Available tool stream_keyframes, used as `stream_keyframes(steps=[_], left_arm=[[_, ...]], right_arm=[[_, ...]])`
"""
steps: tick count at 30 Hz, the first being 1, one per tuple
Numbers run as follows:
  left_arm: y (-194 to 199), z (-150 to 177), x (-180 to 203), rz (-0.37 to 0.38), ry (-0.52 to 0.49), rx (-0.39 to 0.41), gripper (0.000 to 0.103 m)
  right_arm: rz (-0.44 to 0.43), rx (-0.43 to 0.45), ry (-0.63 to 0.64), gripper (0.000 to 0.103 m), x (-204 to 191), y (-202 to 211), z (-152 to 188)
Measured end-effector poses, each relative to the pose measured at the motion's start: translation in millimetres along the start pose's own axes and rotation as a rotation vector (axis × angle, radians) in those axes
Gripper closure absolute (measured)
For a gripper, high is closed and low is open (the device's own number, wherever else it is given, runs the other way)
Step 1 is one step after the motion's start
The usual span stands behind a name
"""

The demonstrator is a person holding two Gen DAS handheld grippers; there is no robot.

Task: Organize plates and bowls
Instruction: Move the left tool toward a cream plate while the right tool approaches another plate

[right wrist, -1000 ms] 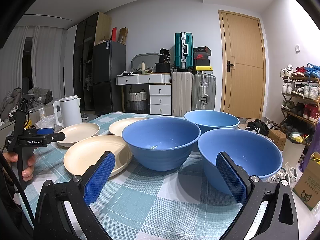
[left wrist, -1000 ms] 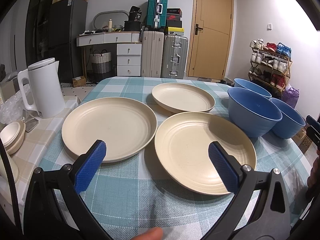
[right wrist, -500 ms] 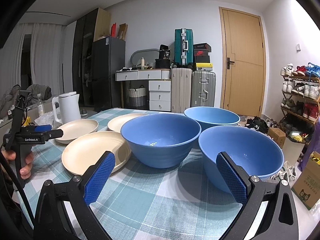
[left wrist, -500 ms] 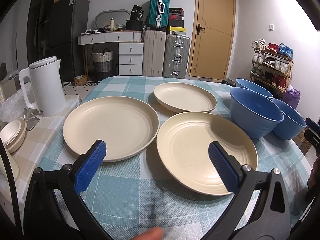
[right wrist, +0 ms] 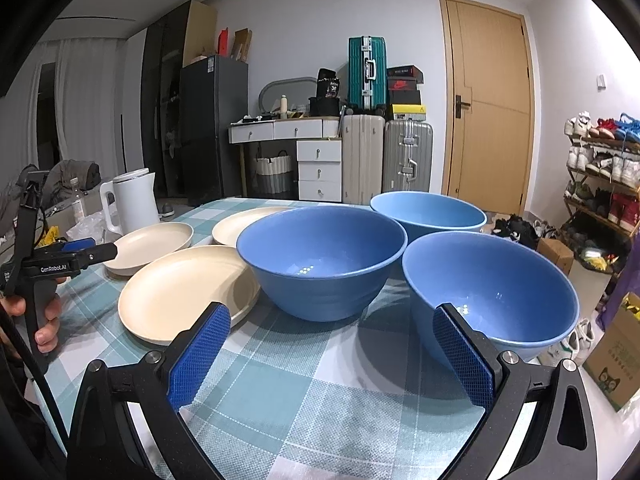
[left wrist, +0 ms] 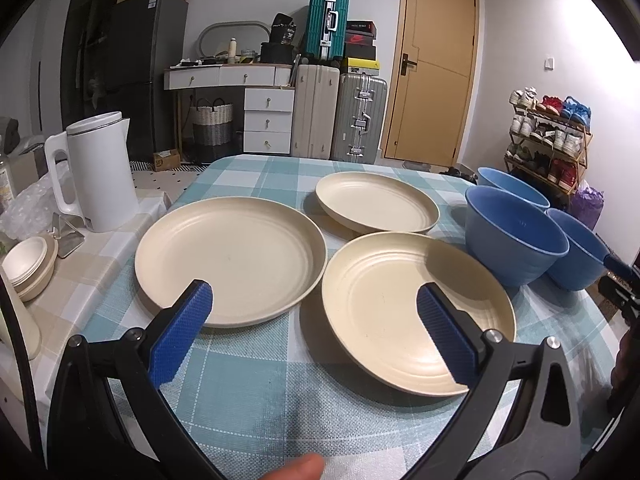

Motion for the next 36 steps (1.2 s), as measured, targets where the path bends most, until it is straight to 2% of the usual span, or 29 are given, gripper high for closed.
stream_keyframes(steps=[5, 12, 21, 29, 36], left_arm=[[3.9, -5.2, -5.9, -0.013, 0.023, 0.004, 0.001], [8.4, -12.2, -10.4, -0.042, 0.041, -0.005, 0.001], [5.0, -22.9, -22.7, -0.062, 0.098, -0.070, 0.001], [12.6, -40.0, -37.0, -0.077, 0.122, -0.062, 0.001], [19.8, -60.5, -43.9, -0.071, 0.145, -0.058, 0.001]], right_arm=[[-0.003, -0.007, -0.012, 0.000, -2.7, -2.2, -5.5], [-0.052, -0.007, -0.022, 0.000, -12.7, -3.3, -18.8], [-0.123, -0.039, -0.016, 0.000, -35.4, -18.9, -43.0], [-0.222, -0.050, -0.029, 0.000, -55.1, -33.2, -74.5], [-0.305, -0.021, -0.057, 0.000, -67.1, -35.7, -115.3]])
Point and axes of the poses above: each gripper's, at about its wrist camera, not at the fingertips, and y roughly against the way its jaws point, x to its right, z to its underside, the point moved 1 cm from there along -y, roughly the way its jaws point, and after that the axes turned 6 degrees about -z, right-handed, at the moved point
